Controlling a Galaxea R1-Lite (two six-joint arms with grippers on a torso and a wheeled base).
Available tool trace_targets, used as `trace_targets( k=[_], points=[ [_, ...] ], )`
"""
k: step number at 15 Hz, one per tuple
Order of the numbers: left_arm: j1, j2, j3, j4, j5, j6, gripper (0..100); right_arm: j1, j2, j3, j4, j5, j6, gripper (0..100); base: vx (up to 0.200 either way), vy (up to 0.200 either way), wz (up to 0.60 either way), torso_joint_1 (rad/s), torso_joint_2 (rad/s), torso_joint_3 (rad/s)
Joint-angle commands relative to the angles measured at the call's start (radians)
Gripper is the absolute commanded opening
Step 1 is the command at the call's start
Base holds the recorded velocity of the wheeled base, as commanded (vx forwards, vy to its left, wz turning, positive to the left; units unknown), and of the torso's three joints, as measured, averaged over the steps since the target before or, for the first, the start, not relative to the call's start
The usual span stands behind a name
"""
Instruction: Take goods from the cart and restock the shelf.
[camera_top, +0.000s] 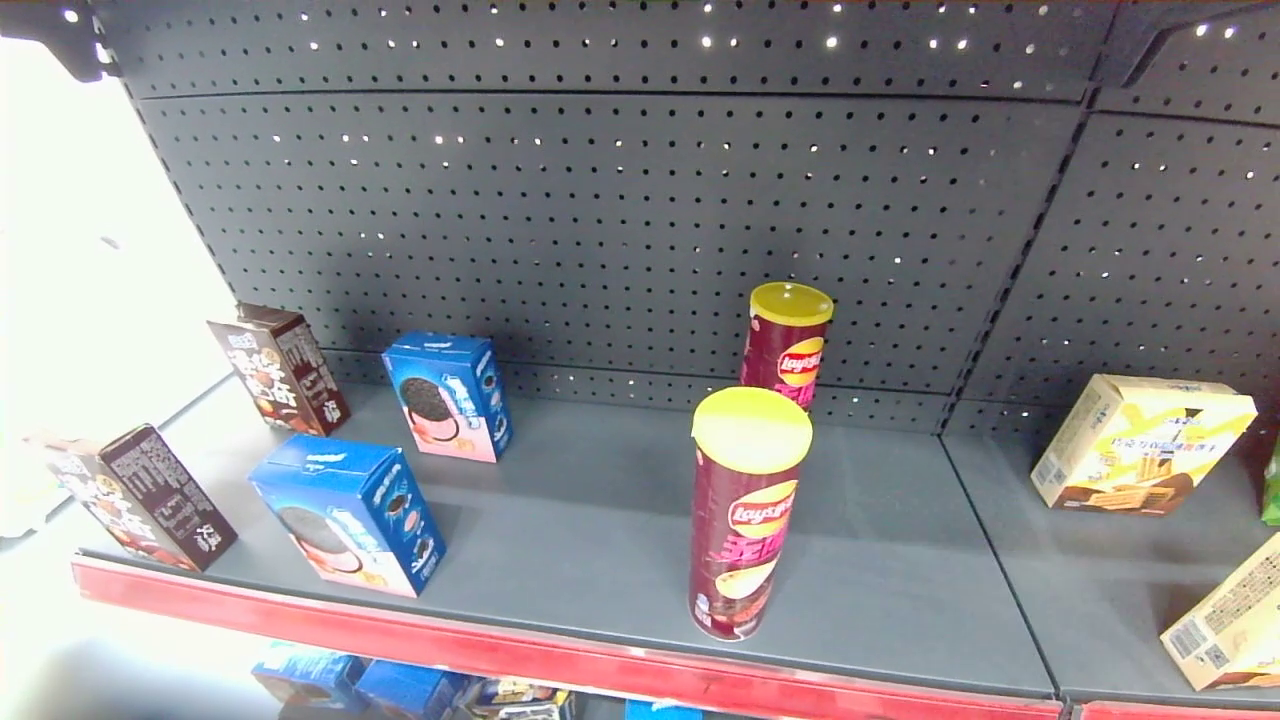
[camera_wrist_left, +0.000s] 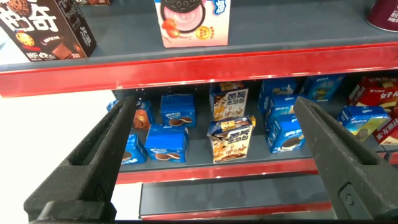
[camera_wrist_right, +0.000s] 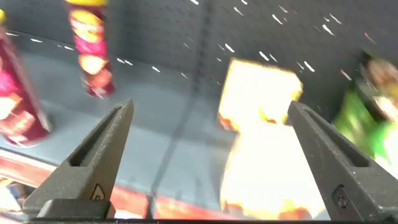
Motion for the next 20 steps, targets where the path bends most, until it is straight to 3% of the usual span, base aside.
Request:
trace_targets(
  k=[1, 8, 16, 20],
  points=[
    [0.0, 0.002, 0.0, 0.0, 0.0, 0.001, 100, -0.032, -0.155, 0.078, 0.018, -0.011, 0.005, 100, 0.0, 0.0, 0.0, 0.0, 0.0, 0.0],
    [0.0, 0.002, 0.0, 0.0, 0.0, -0.001, 100, 0.003, -0.303, 0.282, 0.033, -0.012, 0.006, 100, 0.0, 0.0, 0.0, 0.0, 0.0, 0.0],
    [0.0, 0.002, 0.0, 0.0, 0.0, 0.001, 100, 0.0, -0.323, 0.282, 0.119, 0.026, 0.074, 100, 0.0, 0.0, 0.0, 0.0, 0.0, 0.0],
    [0.0, 0.002, 0.0, 0.0, 0.0, -0.001, 100, 0.0, -0.323, 0.28, 0.173, -0.02, 0.144, 100, 0.0, 0.0, 0.0, 0.0, 0.0, 0.0]
  ],
)
